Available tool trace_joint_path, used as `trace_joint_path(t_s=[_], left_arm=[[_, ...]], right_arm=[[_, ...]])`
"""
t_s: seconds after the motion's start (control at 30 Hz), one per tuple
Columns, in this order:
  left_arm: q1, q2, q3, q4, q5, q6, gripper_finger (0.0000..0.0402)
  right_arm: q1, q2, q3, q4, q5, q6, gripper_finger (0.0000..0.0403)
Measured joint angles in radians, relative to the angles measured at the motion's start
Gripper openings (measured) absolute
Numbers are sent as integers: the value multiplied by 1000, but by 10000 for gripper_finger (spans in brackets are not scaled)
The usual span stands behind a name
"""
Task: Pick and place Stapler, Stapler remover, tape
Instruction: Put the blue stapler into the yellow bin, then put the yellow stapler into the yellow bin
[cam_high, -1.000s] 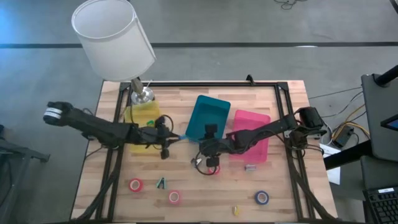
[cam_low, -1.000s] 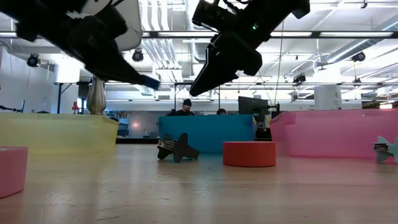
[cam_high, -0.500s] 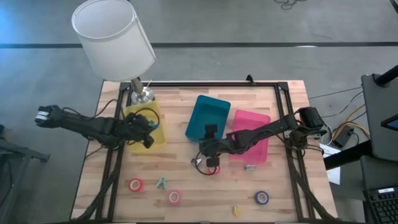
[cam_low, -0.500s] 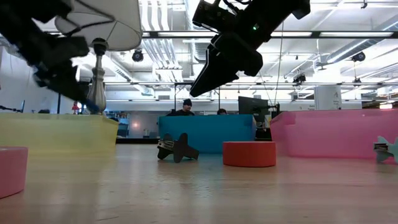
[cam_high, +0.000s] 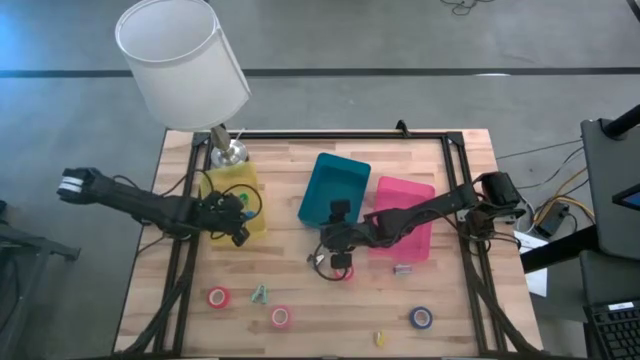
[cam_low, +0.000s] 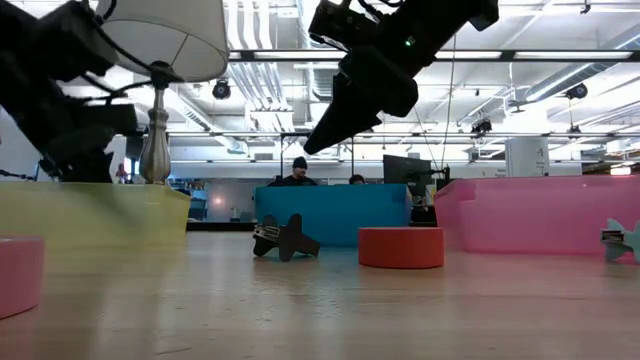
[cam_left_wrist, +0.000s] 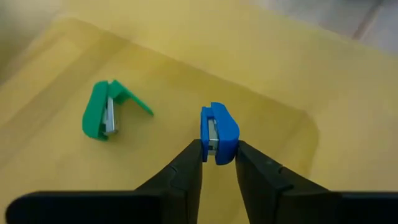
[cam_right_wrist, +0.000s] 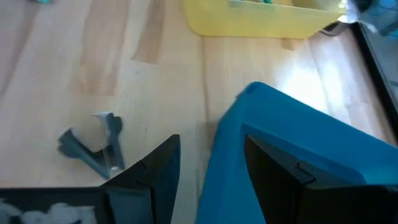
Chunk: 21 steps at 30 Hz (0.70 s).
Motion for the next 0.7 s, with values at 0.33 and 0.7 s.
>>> trace_joint_path(t_s=[0.33,0.7], left_arm=[[0,20,-3,4,-10,11,162],[0,18,114,55,-12,250,180]], right_arm=[[-1,25,0,55,-127,91,178],[-1,62,-2,61,-199,71,180]])
